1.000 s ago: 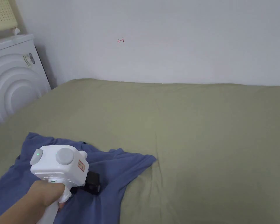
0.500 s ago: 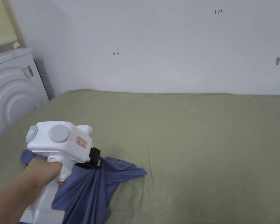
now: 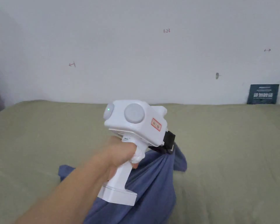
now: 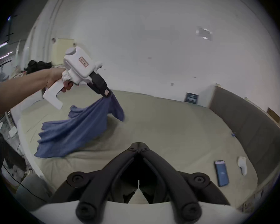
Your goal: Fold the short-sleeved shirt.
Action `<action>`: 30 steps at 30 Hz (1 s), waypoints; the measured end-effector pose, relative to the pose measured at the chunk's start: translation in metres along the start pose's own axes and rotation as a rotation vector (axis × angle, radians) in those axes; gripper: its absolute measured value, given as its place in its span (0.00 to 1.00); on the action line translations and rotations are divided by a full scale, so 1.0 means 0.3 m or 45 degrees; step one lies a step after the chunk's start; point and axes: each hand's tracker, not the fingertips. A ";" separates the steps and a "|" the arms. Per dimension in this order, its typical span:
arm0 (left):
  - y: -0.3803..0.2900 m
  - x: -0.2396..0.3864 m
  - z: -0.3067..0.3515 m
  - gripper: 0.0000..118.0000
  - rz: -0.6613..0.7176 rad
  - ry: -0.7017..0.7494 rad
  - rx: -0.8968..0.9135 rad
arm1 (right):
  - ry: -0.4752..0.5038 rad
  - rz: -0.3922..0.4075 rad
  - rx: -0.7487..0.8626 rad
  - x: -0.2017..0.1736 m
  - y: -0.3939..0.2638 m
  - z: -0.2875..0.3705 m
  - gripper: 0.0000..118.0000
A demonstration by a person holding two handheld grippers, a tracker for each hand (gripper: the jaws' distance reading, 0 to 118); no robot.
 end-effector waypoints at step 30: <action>-0.143 0.162 0.171 0.91 -0.085 0.175 0.401 | -0.187 -0.145 0.044 0.176 -0.015 0.130 0.00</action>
